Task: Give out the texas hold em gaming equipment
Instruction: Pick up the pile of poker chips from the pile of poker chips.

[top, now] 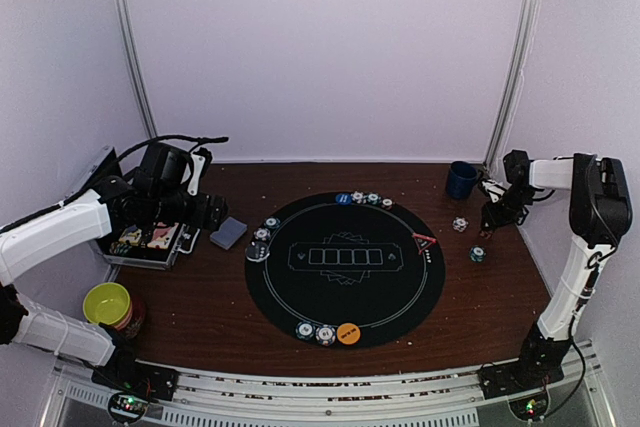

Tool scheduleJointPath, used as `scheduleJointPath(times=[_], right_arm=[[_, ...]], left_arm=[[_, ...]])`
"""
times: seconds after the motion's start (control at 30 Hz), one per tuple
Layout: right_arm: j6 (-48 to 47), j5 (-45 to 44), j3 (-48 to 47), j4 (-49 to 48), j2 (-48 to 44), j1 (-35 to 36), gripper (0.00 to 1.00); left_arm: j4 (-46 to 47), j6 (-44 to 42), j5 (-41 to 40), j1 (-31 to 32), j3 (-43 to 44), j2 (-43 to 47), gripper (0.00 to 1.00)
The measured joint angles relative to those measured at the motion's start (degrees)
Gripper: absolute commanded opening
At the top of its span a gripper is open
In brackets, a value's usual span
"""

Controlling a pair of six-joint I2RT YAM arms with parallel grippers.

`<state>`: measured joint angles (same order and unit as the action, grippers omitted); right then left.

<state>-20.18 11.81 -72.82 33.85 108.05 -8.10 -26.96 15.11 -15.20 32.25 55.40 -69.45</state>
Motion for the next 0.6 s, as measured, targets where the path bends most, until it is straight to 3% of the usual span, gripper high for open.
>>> scheduleJointPath(times=[0.2,0.6], right_arm=[[0.00,0.04,0.00,0.00,0.00,0.00,0.34],[0.02,-0.20,-0.13,1.51,-1.09,2.10,0.33]], left_arm=[[0.00,-0.17,0.00,0.00,-0.02,0.00,0.98],[0.00,-0.20,-0.02,0.00,-0.02,0.00,0.98]])
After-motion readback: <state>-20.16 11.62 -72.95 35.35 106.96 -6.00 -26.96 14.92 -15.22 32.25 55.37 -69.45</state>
